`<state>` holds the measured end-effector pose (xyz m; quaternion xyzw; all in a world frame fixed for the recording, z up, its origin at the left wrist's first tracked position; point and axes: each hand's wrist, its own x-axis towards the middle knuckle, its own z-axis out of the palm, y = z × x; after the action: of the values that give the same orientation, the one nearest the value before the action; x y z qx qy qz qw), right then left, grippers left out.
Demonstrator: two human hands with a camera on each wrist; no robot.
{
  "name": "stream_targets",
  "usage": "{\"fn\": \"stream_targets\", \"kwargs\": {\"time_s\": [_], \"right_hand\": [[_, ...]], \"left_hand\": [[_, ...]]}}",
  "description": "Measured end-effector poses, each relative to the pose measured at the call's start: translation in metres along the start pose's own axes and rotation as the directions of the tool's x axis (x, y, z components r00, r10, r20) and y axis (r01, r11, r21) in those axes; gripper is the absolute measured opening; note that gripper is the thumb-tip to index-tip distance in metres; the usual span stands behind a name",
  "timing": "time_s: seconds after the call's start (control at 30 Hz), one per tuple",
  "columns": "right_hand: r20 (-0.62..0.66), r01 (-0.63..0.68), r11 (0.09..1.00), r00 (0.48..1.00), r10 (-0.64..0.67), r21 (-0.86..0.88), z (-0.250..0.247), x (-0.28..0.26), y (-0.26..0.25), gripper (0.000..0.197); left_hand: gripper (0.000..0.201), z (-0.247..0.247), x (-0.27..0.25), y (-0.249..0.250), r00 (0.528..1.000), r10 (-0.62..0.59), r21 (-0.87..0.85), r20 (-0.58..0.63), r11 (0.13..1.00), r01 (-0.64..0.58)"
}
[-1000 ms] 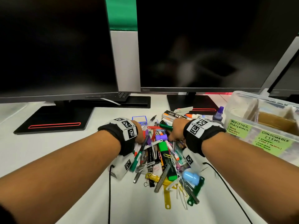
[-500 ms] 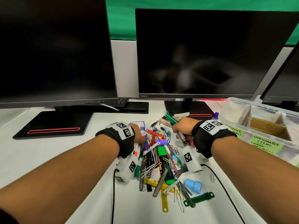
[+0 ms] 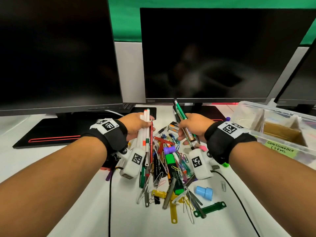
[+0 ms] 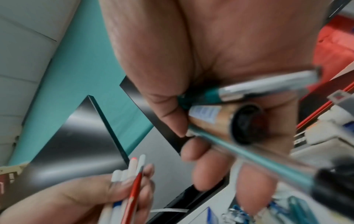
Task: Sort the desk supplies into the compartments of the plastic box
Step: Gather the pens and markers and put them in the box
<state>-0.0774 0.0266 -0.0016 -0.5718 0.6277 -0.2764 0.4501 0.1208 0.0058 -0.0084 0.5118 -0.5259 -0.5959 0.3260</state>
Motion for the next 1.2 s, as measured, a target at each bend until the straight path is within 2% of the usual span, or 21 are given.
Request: {"fn": "stream_targets", "kwargs": {"time_s": [0.1, 0.23, 0.33, 0.47, 0.63, 0.7, 0.77, 0.83, 0.9, 1.03, 1.2], "right_hand": [[0.008, 0.047, 0.994, 0.999, -0.048, 0.098, 0.009, -0.005, -0.008, 0.014], [-0.003, 0.138, 0.981, 0.990, -0.139, 0.135, 0.020, -0.008, -0.014, 0.015], [0.002, 0.146, 0.983, 0.989, -0.147, 0.110, 0.021, -0.008, -0.010, 0.039], [0.005, 0.114, 0.993, 0.993, -0.115, 0.036, 0.017, -0.010, 0.001, 0.046], [-0.033, 0.058, 0.997, 0.998, -0.056, 0.055, 0.013, -0.014, 0.011, 0.039], [-0.042, 0.035, 0.998, 0.999, -0.033, 0.048, 0.010, -0.014, 0.013, 0.042], [-0.022, 0.004, 0.997, 1.000, -0.002, 0.079, 0.007, -0.015, 0.015, 0.038], [-0.016, -0.020, 0.994, 1.000, 0.022, 0.108, 0.007, -0.016, 0.015, 0.028], [-0.027, -0.034, 0.988, 0.999, 0.039, 0.149, 0.007, -0.017, 0.015, 0.015], [0.005, -0.079, 0.958, 0.997, 0.080, 0.276, 0.006, -0.019, 0.014, 0.002], [-0.013, -0.087, 0.921, 0.995, 0.100, 0.379, 0.002, -0.020, 0.015, 0.005]], "left_hand": [[0.023, 0.005, -0.001, 0.008, 0.998, 0.056, -0.156, 0.012, 0.986, -0.054], [0.021, 0.022, -0.006, 0.021, 0.996, 0.086, -0.263, 0.036, 0.962, -0.074], [0.022, 0.035, -0.005, 0.026, 0.998, 0.042, -0.319, 0.038, 0.947, -0.027], [0.034, 0.049, 0.002, 0.024, 0.999, -0.043, -0.424, -0.015, 0.905, 0.033], [0.032, 0.068, 0.011, 0.020, 0.996, -0.063, -0.471, -0.068, 0.882, 0.024], [0.025, 0.071, 0.012, 0.020, 0.996, -0.074, -0.455, -0.050, 0.889, 0.043], [0.027, 0.071, 0.012, 0.020, 0.996, -0.085, -0.434, -0.034, 0.899, 0.062], [0.024, 0.070, 0.011, 0.020, 0.996, -0.089, -0.430, -0.018, 0.900, 0.073], [0.012, 0.069, 0.008, 0.019, 0.996, -0.090, -0.431, 0.009, 0.898, 0.086], [0.018, 0.065, 0.003, 0.016, 0.993, -0.087, -0.411, 0.083, 0.905, 0.114], [0.017, 0.062, 0.006, 0.010, 0.993, -0.117, -0.412, 0.029, 0.903, 0.118]]}}
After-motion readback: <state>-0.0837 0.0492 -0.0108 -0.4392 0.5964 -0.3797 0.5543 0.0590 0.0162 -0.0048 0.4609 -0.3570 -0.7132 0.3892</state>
